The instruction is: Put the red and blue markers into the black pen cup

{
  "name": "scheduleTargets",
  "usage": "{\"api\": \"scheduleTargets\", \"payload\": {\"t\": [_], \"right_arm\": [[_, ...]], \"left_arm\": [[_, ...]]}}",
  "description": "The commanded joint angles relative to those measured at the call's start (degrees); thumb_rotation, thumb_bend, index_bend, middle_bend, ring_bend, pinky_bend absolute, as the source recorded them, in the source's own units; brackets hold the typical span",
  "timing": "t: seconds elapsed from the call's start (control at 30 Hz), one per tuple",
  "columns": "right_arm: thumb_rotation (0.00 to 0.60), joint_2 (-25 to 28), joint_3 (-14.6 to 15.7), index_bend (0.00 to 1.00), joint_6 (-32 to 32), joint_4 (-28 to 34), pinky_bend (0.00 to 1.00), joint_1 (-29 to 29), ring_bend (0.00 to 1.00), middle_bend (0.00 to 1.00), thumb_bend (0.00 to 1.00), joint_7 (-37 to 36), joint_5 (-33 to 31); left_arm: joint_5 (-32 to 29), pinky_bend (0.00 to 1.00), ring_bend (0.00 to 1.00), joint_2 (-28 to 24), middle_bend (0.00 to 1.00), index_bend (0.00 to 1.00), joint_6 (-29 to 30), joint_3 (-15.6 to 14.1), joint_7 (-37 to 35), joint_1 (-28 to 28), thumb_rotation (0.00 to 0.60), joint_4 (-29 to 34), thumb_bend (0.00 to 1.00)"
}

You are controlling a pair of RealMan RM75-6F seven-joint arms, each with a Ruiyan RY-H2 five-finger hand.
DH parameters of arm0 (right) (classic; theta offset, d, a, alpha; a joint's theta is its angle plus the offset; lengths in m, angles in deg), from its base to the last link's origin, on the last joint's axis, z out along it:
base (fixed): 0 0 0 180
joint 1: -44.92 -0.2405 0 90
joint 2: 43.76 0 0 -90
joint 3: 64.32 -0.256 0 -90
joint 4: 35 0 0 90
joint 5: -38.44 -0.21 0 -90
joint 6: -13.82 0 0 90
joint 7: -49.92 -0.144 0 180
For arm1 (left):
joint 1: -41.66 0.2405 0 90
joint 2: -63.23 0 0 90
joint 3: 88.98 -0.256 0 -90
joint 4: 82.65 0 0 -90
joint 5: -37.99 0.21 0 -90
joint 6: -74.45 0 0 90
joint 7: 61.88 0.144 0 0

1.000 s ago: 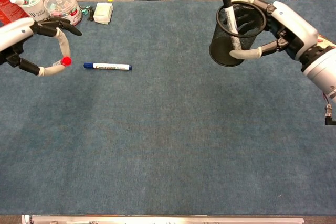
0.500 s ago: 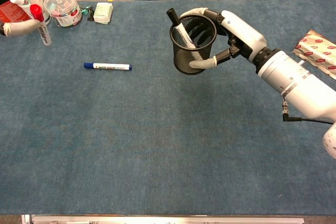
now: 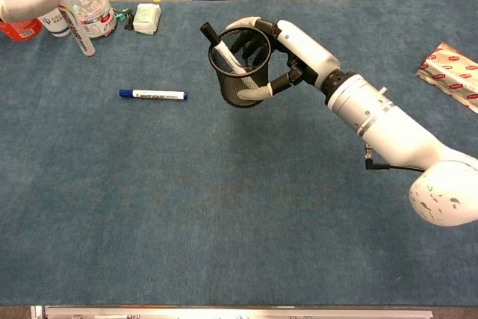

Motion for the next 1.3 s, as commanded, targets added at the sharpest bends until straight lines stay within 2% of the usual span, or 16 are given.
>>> {"api": "scheduleTargets", "payload": {"t": [0.03, 0.6, 1.3], "right_arm": [[0.600, -1.6, -0.8, 0.47, 0.8, -0.9, 0.36, -0.9, 0.34, 0.43, 0.51, 0.9, -1.2], [0.600, -9.5, -3.0, 0.47, 2.8, -5.3, 0.37, -4.2, 0.34, 0.43, 0.51, 3.2, -4.6], [0.600, -12.5, -4.4, 0.47, 2.4, -5.6, 0.37, -4.9, 0.34, 0.43, 0.51, 3.2, -6.2]], "left_arm": [[-0.2, 0.05, 0.06, 0.7, 0.22, 0.64, -0.8, 0.5, -0.6, -0.4, 0.600, 0.6, 0.34], [-2.1, 0.05, 0.06, 6.0, 0.22, 0.64, -6.0, 3.5, -2.4, -3.9, 0.600, 2.0, 0.33], [-2.9, 0.05, 0.06, 9.5, 0.22, 0.64, -9.6, 5.4, -4.2, -6.7, 0.600, 1.0, 0.33]]}}
